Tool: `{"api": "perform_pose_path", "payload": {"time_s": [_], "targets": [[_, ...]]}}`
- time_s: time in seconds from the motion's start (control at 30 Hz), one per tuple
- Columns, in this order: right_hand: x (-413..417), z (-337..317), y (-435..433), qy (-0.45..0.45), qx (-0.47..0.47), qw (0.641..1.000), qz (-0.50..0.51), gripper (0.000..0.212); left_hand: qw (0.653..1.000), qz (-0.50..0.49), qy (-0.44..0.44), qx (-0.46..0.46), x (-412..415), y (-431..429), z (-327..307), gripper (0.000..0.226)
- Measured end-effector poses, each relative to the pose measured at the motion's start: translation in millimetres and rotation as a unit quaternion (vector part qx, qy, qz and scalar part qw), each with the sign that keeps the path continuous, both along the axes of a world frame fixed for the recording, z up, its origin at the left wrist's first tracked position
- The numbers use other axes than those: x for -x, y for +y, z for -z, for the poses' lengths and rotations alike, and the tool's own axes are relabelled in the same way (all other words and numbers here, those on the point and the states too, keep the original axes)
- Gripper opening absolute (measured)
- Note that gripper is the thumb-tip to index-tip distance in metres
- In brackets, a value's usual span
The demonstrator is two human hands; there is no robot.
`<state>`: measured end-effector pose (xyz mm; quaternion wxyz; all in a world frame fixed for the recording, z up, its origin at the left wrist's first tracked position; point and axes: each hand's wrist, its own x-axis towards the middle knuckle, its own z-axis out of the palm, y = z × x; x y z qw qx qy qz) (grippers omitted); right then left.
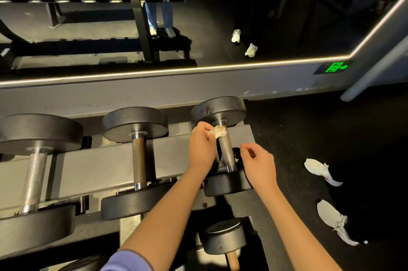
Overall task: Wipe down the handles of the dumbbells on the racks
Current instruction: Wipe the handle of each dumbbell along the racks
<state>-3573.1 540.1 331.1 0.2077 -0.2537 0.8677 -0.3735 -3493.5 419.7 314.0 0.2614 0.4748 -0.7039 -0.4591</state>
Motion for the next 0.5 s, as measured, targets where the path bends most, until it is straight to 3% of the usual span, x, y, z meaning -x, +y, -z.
{"api": "perform_pose_path", "payload": {"time_s": [0.1, 0.27, 0.5], "targets": [[-3, -4, -1, 0.019, -0.015, 1.0, 0.005, 0.022, 0.995, 0.052, -0.075, 0.031, 2, 9, 14, 0.013], [-7, -5, -1, 0.02, -0.045, 0.999, -0.006, 0.023, 0.994, 0.052, -0.084, 0.049, 4, 5, 21, 0.021], [-4, -7, -1, -0.012, -0.046, 0.999, 0.001, 0.023, 0.997, 0.022, -0.069, -0.036, 14, -7, 16, 0.014]]}}
